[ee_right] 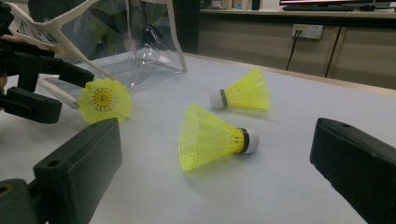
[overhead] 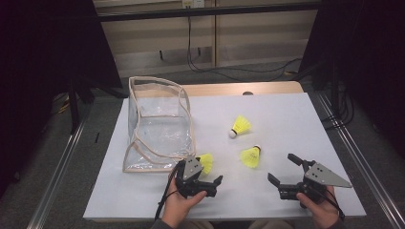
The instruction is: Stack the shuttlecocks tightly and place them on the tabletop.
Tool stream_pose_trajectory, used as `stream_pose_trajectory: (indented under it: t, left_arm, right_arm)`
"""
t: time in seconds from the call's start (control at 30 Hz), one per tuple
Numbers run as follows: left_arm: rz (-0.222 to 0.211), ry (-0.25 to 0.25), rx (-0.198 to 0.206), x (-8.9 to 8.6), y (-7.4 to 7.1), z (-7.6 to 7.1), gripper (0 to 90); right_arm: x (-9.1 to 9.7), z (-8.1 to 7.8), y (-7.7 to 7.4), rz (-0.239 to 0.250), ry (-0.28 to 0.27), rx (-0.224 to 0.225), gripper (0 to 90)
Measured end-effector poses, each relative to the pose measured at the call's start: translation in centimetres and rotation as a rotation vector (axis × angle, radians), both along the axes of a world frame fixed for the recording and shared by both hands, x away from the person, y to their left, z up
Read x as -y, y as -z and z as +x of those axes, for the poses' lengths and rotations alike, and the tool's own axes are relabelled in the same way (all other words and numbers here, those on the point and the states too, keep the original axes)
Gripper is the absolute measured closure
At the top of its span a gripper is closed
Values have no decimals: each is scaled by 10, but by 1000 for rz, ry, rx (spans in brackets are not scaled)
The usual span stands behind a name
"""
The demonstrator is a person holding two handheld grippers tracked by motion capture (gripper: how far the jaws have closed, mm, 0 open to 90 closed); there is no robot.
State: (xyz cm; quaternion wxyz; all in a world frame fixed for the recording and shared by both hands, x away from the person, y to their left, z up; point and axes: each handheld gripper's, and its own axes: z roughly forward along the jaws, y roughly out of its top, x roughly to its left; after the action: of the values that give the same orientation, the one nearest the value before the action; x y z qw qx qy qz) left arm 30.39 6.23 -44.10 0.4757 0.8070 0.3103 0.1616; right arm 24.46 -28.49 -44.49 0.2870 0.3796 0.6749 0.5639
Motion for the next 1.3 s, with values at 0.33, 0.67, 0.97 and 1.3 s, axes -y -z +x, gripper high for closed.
stream_pose_trajectory:
  t: [0.33, 0.67, 0.97, 1.3]
  left_arm:
    - [43, -45, 17, 4, 4, 6, 135]
    - [38, -84, 20, 6, 5, 11, 178]
    - [71, -127, 54, 7, 6, 13, 300]
    - [112, -182, 79, 7, 6, 14, 486]
  right_arm:
    - [0, 0, 0, 3, -1, 6, 17]
    - [1, -1, 0, 6, 2, -2, 18]
    - [2, 0, 1, 3, 3, -1, 18]
    - [4, 0, 1, 11, 5, -1, 18]
